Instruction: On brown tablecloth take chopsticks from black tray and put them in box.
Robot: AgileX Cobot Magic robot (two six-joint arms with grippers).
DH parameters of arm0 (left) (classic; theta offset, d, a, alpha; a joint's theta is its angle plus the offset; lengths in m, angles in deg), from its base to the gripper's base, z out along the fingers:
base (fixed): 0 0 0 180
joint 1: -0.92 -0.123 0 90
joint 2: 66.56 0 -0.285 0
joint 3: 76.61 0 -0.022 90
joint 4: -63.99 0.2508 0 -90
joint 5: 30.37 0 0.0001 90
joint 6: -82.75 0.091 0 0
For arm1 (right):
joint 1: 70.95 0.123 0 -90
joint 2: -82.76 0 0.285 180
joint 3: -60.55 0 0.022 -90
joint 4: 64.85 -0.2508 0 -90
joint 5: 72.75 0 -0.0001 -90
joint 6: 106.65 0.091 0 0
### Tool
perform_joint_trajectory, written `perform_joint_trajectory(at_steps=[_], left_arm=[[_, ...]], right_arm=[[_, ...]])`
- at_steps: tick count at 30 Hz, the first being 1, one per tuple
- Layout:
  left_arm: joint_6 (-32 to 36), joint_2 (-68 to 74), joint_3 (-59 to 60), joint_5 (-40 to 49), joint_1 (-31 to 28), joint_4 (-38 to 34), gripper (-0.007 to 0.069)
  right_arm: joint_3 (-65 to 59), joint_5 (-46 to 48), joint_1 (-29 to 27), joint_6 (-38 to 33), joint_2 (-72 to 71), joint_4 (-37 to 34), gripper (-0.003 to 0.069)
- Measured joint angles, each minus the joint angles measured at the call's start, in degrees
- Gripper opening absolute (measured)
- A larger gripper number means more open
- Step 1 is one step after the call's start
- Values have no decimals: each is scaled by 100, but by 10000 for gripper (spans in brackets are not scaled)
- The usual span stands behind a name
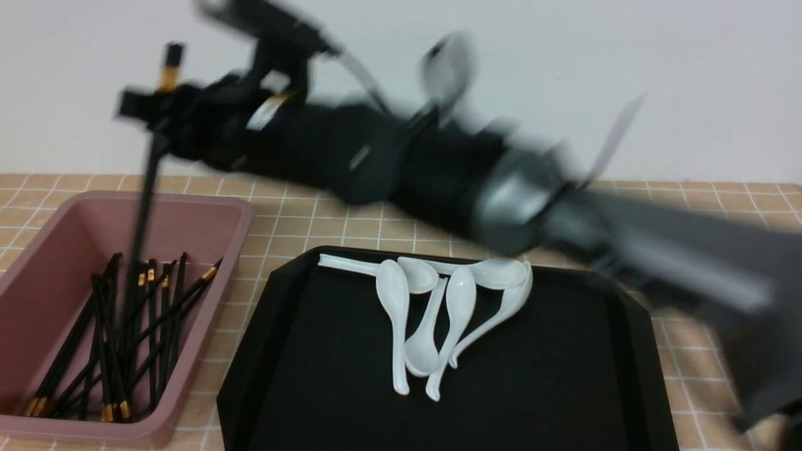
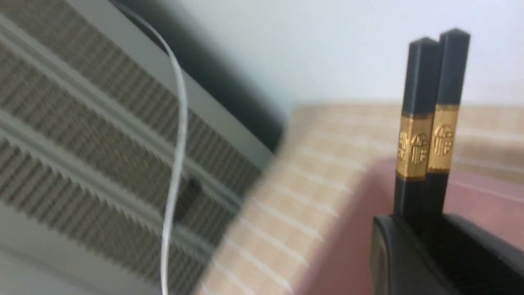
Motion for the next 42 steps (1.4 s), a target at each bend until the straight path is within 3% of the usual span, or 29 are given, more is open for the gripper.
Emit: perform_joint_trajectory(at_steps=[4,9,13,19,23,28,36,39,42], left_arm=[[0,0,0,0,0,0,239],[0,0,0,0,0,0,239],[0,0,0,0,0,0,239],[0,0,0,0,0,0,239],[0,0,0,0,0,0,239],[0,0,0,0,0,0,239],[0,0,0,0,0,0,239],[0,0,0,0,0,0,239],[0,0,0,0,0,0,239]], right_arm=[[117,-918,340,-94,578,-220,138],[483,-1002,412,-112,1105,-287,144],[631,-870,390,-119,1256,-302,202],[739,58,190,-221,1274,-269,360],[907,1199,17,-301,1217,-111,371],[1279,3182,-223,-308,669,742,280],[1477,6332,-710,-308,-1166,2608,6],[1484,7237,-749,-302,-1904,3294,-13],[1286,7434,-749,-222,-2560,3643,-15]])
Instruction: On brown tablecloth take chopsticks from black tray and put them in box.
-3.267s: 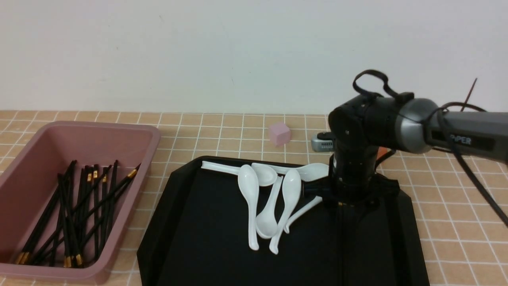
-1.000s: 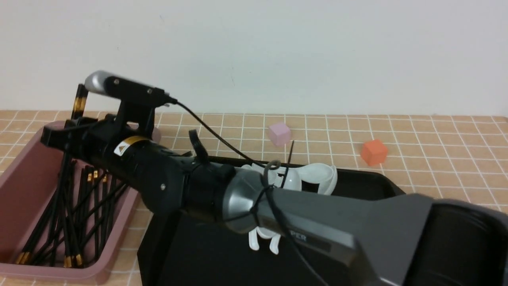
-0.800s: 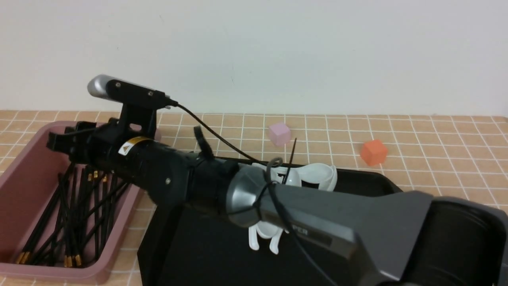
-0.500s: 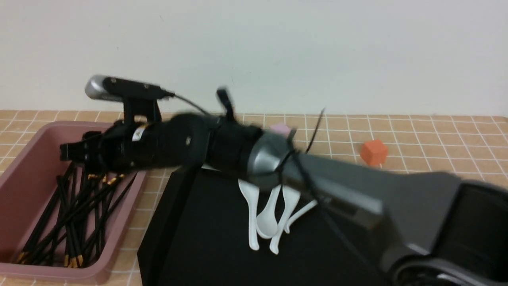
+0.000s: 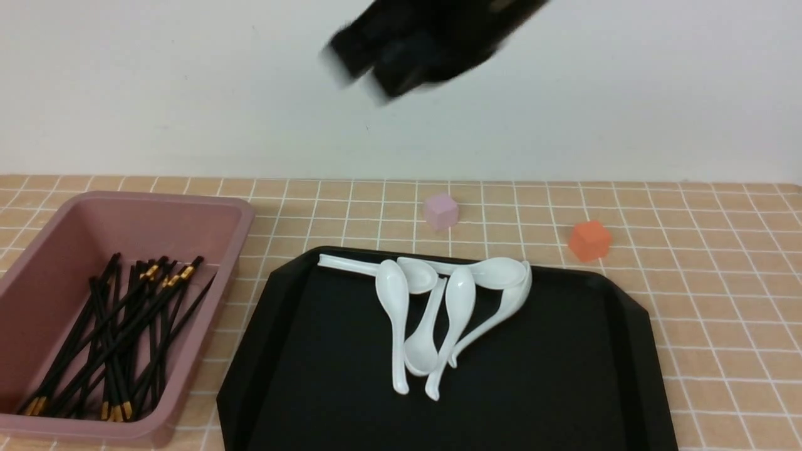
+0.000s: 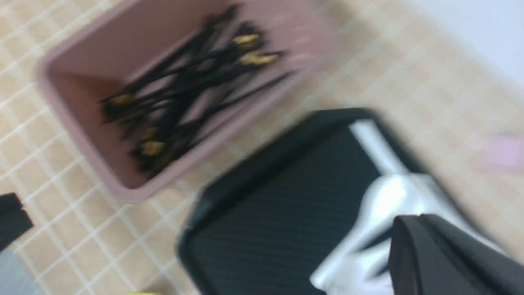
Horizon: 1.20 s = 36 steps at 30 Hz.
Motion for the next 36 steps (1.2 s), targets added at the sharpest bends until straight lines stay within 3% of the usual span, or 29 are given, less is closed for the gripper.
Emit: perform_joint_trajectory(at_steps=[8,12,15,18,22,29,36], left_arm=[[0,0,0,0,0,0,239],[0,0,0,0,0,0,239],[0,0,0,0,0,0,239],[0,0,0,0,0,0,239],[0,0,0,0,0,0,239],[0,0,0,0,0,0,239],[0,0,0,0,0,0,239]], right_arm=[[-3003,-67,0,115,-3133,282,-14],[-5241,-1420,0,170,-4957,474,-13],[-7321,-3137,0,323,-6363,507,-13],[-9088,-4568,0,997,-7618,575,-10],[-10569,-5452,0,1467,-8469,1108,-8],[-11230,-6436,0,1528,-8825,2290,-2],[-11238,-6566,0,1528,-8831,2726,0]])
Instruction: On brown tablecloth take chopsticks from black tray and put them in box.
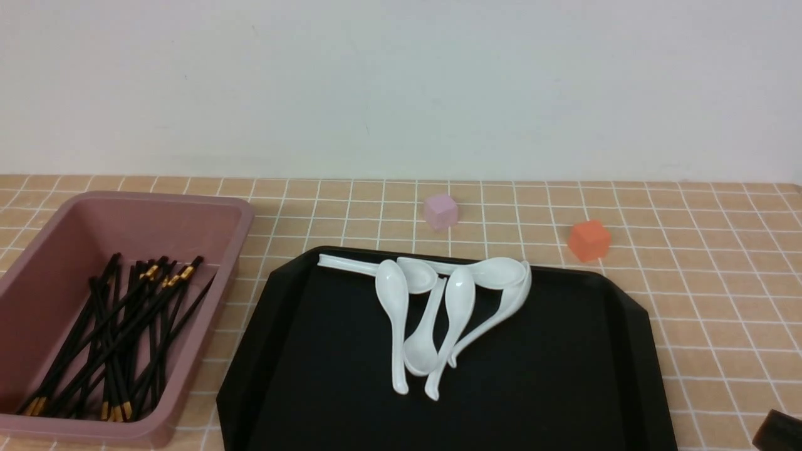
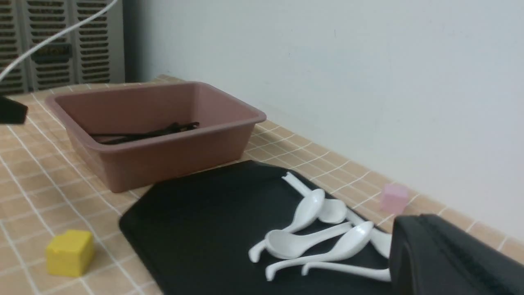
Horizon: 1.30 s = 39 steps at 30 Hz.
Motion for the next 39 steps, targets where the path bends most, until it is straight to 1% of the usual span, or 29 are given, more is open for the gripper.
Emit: perform_joint_trajectory(at_steps=[6,14,17,19,21,22,23,24,25,27,28,30,31,32,33,35,39], left_arm=[[0,0,0,0,0,0,239],[0,0,0,0,0,0,239],[0,0,0,0,0,0,239],[0,0,0,0,0,0,239],[0,0,0,0,0,0,239],[0,0,0,0,0,0,239],[0,0,0,0,0,0,239],[0,0,0,0,0,0,239],[0,0,0,0,0,0,239],[0,0,0,0,0,0,239],[0,0,0,0,0,0,239],[0,0,0,0,0,0,239],[0,0,0,0,0,0,239],[0,0,0,0,0,0,239],[0,0,0,0,0,0,239],[0,0,0,0,0,0,239],[0,0,0,0,0,0,239]], right_arm=[[-2,-11,0,0,0,384,4],[-28,-24,0,0,0,378,9],[-72,37,0,-24,0,-65,12],[-137,246,0,-220,-84,-692,12],[-256,432,-38,-545,-257,-1100,13],[-274,459,-63,-628,-277,-1139,13],[-460,499,-216,-942,-462,-1431,15],[-571,513,-359,-1042,-563,-1573,15],[-749,512,-638,-1179,-688,-1780,16],[-1027,538,-1229,-1274,-941,-2109,19],[-1066,567,-1424,-1282,-971,-2199,20],[-1158,660,-2148,-1288,-1031,-2433,22],[-1158,671,-2211,-1288,-1031,-2447,22],[-1158,737,-2525,-1288,-1035,-2485,22],[-1158,859,-2973,-1288,-1035,-2537,24],[-1158,967,-3404,-1288,-1035,-2491,27],[-1158,1188,-3881,-1288,-1041,-2391,33]])
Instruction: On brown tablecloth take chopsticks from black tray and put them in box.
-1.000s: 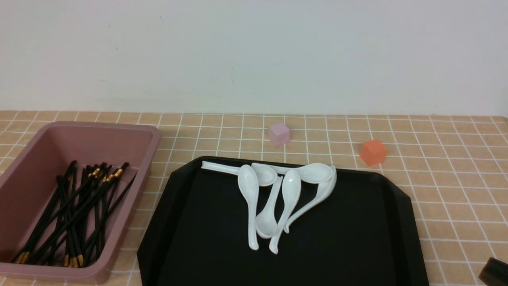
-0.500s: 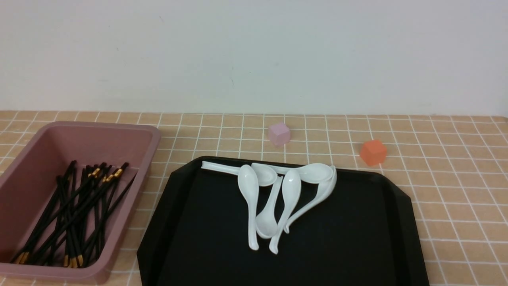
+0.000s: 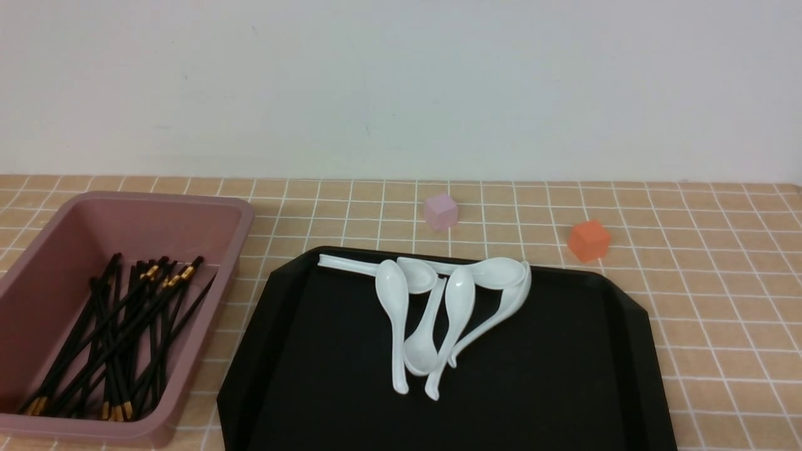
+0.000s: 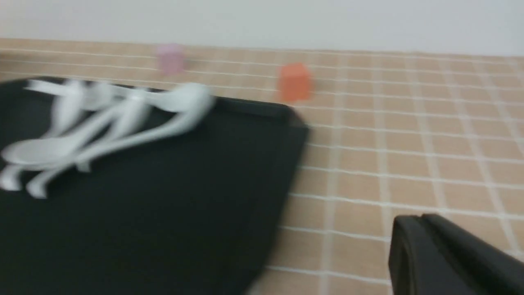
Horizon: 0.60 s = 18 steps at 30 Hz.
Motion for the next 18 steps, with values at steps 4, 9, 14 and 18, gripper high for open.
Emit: perform_joint_trajectory(at_steps=[4,9,14,18], left_arm=[[0,0,0,0,0,0,239],[0,0,0,0,0,0,239],[0,0,0,0,0,0,239],[0,0,0,0,0,0,239]], right_arm=[[19,288,-82,0,3,2,37],[30,339,45,0,3,-15,44],[32,346,44,0,3,-16,52],[32,346,44,0,3,-16,57]])
